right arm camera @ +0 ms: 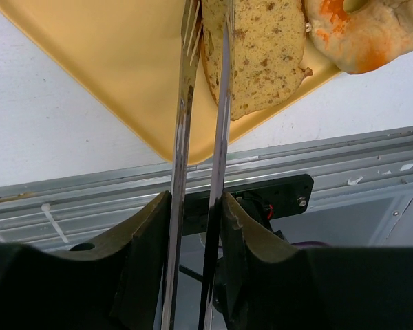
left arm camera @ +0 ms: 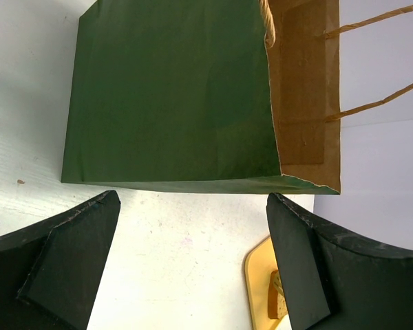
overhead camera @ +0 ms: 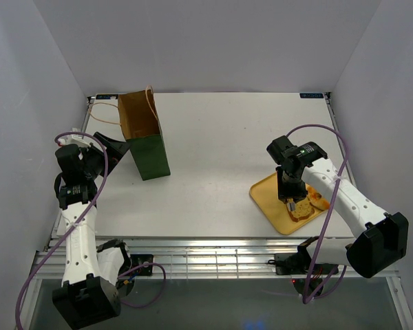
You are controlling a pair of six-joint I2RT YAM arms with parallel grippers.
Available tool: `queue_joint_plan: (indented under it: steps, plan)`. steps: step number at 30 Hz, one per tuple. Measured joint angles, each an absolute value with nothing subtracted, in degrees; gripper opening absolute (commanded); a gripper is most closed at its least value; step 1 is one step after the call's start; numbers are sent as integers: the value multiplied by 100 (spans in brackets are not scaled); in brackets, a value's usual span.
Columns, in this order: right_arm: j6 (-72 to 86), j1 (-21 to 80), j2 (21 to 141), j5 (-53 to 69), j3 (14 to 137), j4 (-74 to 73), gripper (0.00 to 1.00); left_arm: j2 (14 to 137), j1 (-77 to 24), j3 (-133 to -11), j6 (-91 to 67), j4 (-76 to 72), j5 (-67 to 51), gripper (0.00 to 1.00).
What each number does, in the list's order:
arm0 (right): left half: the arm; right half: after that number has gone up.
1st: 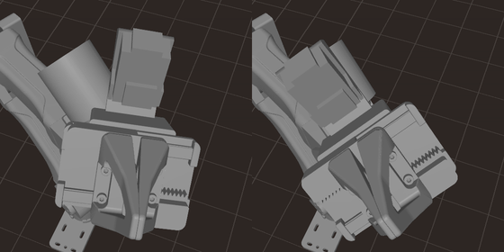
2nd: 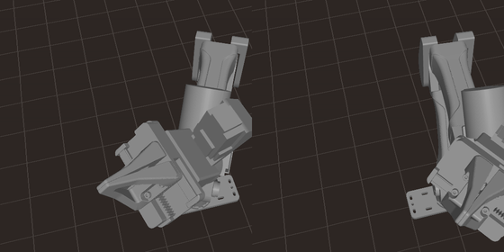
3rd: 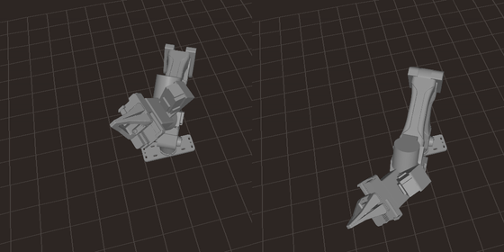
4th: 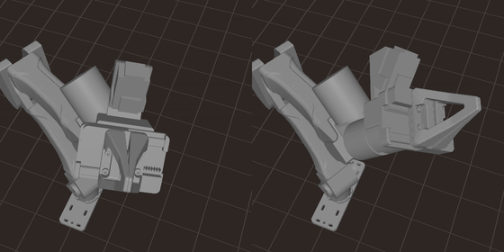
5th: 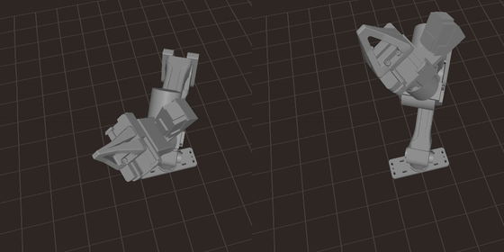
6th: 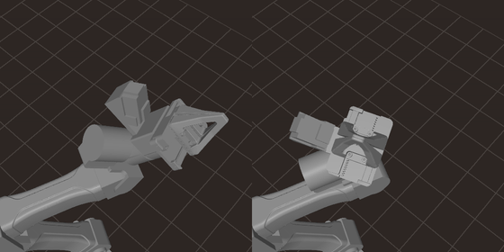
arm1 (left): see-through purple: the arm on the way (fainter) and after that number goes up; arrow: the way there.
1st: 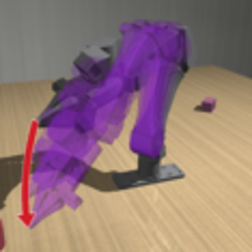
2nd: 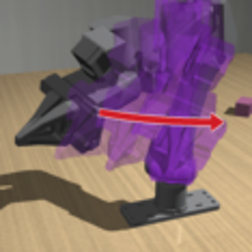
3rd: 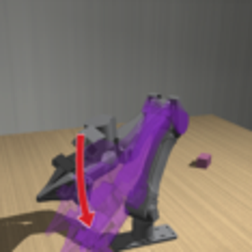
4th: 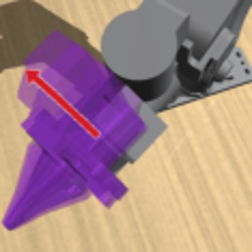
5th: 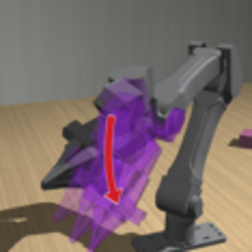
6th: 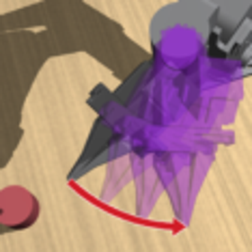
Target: Place the fake bread into the paper bag
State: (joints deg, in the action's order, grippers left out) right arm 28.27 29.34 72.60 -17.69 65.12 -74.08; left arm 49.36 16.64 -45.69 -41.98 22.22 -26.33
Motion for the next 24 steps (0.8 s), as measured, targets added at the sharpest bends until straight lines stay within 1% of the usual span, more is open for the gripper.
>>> queue_joint_plan:
  steps: [3, 5, 9, 10, 13, 16, 24]
  plan:
    - [2832, 2939, 7260, -1769, 6512, -7408, 34, 4936, 1664, -4565, -4200, 2222, -2635, 98]
    - [2836, 2941, 7260, -1769, 6512, -7408, 34, 4936, 1664, -4565, -4198, 2222, -2635, 98]
    - [2847, 2952, 7260, -1767, 6512, -7408, 24, 4936, 1664, -4565, -4198, 2222, -2637, 98]
    - [2849, 2954, 7260, -1767, 6512, -7408, 23, 4936, 1664, -4565, -4198, 2222, -2637, 98]
    - [2851, 2965, 7260, -1767, 6512, -7408, 17, 4934, 1664, -4563, -4198, 2224, -2637, 98]
    - [2853, 2967, 7260, -1765, 6514, -7408, 9, 4934, 1664, -4563, -4198, 2224, -2635, 98]
    - [2860, 2974, 7258, -1739, 6606, -7404, 8, 4925, 1664, -4558, -4200, 2226, -2637, 98]
